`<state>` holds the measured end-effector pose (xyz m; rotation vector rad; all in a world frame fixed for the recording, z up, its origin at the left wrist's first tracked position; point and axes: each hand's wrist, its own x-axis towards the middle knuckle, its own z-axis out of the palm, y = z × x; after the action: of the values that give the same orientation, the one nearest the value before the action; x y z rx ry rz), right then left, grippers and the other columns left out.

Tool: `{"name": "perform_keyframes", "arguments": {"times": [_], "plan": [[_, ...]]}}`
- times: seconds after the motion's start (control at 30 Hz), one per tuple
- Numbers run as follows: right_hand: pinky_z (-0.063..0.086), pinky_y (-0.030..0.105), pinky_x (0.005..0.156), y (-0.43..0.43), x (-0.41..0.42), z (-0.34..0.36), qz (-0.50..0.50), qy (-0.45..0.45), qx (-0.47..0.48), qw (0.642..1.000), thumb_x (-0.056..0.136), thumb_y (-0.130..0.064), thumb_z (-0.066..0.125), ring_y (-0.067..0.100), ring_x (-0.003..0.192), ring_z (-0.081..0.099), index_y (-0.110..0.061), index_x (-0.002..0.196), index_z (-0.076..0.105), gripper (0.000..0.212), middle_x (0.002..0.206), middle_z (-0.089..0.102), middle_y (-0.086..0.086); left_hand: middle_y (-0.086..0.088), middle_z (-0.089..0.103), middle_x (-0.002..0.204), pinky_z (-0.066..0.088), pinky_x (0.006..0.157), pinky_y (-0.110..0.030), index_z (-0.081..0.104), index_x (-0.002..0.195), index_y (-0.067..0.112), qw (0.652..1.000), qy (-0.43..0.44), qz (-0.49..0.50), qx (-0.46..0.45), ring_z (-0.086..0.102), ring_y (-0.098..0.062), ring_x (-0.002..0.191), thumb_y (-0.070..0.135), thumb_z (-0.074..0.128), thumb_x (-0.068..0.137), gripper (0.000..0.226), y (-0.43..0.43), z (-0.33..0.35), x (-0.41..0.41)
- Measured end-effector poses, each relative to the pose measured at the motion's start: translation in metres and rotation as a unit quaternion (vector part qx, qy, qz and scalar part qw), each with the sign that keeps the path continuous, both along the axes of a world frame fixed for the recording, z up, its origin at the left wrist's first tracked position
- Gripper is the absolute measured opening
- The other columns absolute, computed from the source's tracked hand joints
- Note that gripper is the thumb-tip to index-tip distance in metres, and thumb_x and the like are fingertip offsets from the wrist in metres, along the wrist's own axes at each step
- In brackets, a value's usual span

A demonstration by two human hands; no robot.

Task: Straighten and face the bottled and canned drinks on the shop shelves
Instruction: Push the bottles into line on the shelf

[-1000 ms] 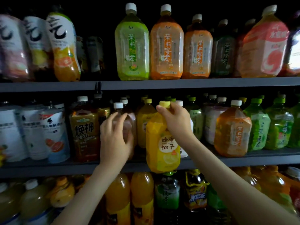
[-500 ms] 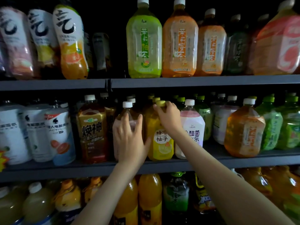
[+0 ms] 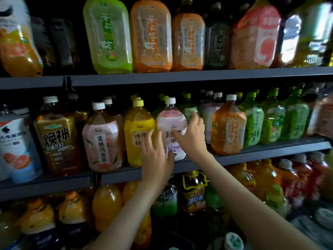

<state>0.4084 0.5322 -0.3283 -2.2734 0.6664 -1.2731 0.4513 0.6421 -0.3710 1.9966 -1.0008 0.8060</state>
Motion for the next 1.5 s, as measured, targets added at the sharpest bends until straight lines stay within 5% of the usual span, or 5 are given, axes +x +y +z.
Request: {"name": "perform_keyframes", "arguments": {"times": [0.33,0.5,0.87,1.17,1.5], "plan": [[0.039,0.043,0.096,0.015,0.03,-0.007,0.028,-0.012,0.12,0.992,0.065,-0.05,0.08,0.034,0.126,0.036,-0.001,0.146,0.009,0.118,0.136,0.033,0.017,-0.016,0.037,0.139,0.032,0.106,-0.041,0.04,0.138,0.008,0.997,0.059,0.048,0.004,0.032,-0.033,0.128,0.006,0.063,0.084,0.059,0.023,0.007,0.009],[0.036,0.03,0.081,0.014,0.028,-0.007,0.029,-0.032,0.119,0.992,0.067,-0.039,0.079,0.033,0.109,0.045,0.001,0.124,0.031,0.086,0.117,0.041,0.014,-0.011,0.044,0.13,0.04,0.098,-0.032,0.043,0.135,0.009,0.997,0.081,0.009,-0.009,0.043,-0.027,0.121,0.007,0.061,0.086,0.052,0.028,0.008,0.007],[0.026,0.042,0.112,-0.001,0.018,0.037,0.11,0.017,0.073,0.991,0.083,-0.029,0.07,0.032,0.138,0.025,-0.002,0.148,0.012,0.091,0.149,0.028,0.018,-0.009,0.048,0.132,0.037,0.084,-0.026,0.036,0.138,0.009,0.977,0.21,-0.04,-0.019,0.046,-0.024,0.12,0.017,0.056,0.092,0.05,0.013,0.037,-0.005],[0.041,0.042,0.089,-0.002,0.024,0.071,0.034,0.046,-0.034,0.998,0.083,-0.034,0.066,0.035,0.112,0.047,-0.003,0.111,0.055,0.043,0.114,0.057,0.016,-0.014,0.045,0.137,0.036,0.091,-0.032,0.032,0.14,0.009,0.976,0.204,-0.043,0.071,0.043,-0.03,0.126,0.019,0.059,0.089,0.059,0.012,0.074,0.004],[0.029,0.031,0.061,0.004,-0.075,0.042,0.096,0.047,-0.148,0.983,0.091,-0.026,0.058,0.026,0.079,0.054,-0.008,0.093,0.046,0.022,0.082,0.053,0.004,0.014,0.06,0.115,0.05,0.088,-0.027,0.049,0.114,0.038,0.919,0.227,-0.304,0.108,0.058,-0.005,0.107,0.034,0.079,0.049,0.071,0.013,0.067,-0.039]]}}
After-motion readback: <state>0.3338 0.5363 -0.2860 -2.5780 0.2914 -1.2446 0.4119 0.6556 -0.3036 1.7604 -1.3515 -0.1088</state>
